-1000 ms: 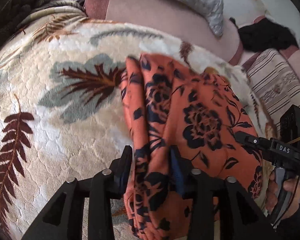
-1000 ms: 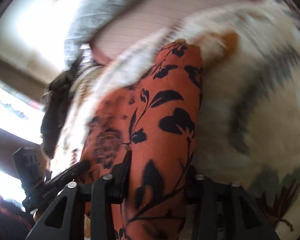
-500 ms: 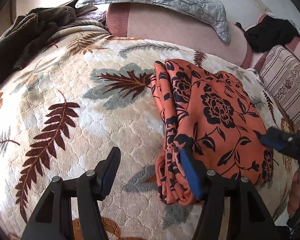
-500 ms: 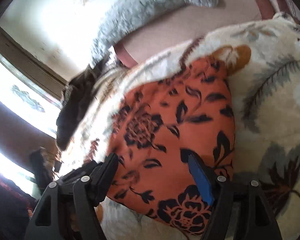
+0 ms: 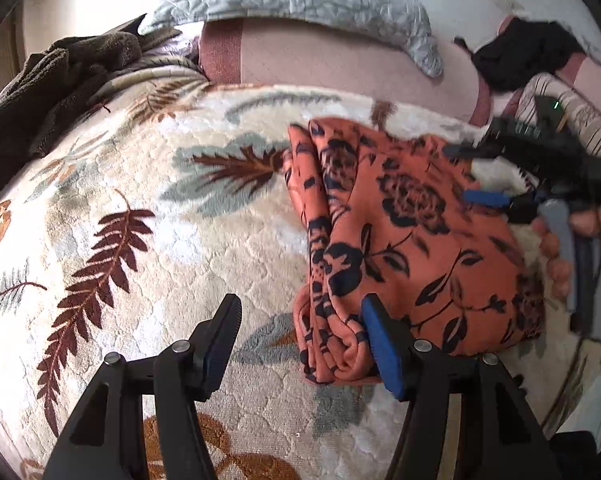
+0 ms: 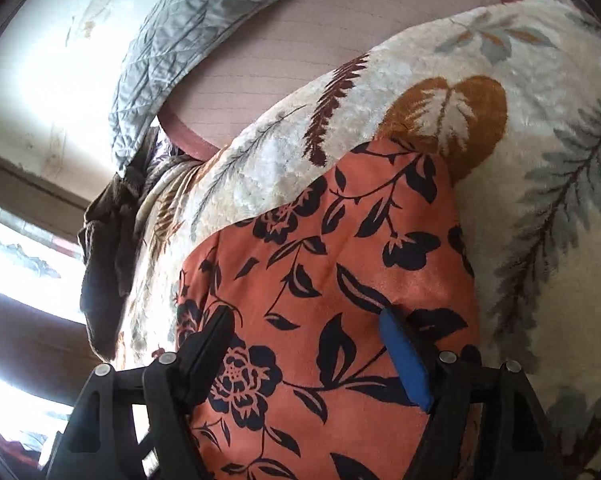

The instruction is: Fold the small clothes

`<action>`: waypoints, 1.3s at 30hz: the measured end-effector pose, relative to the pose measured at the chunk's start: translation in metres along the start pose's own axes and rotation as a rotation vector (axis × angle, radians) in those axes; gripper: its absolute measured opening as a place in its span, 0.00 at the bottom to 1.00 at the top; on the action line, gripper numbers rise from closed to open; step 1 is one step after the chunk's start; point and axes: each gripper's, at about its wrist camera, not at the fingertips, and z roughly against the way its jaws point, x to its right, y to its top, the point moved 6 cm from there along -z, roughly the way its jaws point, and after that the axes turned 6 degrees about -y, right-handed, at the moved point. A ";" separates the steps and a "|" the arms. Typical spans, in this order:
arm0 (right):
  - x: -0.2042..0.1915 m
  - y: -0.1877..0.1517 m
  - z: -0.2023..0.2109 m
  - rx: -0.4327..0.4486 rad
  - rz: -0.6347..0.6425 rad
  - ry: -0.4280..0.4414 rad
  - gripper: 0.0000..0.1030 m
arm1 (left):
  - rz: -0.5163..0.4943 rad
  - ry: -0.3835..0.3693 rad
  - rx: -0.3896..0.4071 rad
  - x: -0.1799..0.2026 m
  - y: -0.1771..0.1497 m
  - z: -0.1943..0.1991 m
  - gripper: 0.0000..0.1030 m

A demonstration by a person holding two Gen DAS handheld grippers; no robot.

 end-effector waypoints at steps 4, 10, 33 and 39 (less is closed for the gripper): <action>-0.017 -0.012 0.034 0.061 0.039 0.022 0.76 | 0.060 -0.021 -0.007 -0.010 -0.005 -0.005 0.64; -0.029 -0.087 0.087 0.131 0.162 -0.024 0.76 | 0.085 -0.016 0.062 -0.006 -0.010 0.033 0.64; -0.006 -0.250 0.145 0.200 0.384 -0.363 0.97 | -0.024 0.183 0.151 0.041 -0.073 0.114 0.91; -0.025 -0.236 0.179 0.323 0.446 -0.468 1.00 | -0.032 0.197 0.156 0.046 -0.074 0.124 0.91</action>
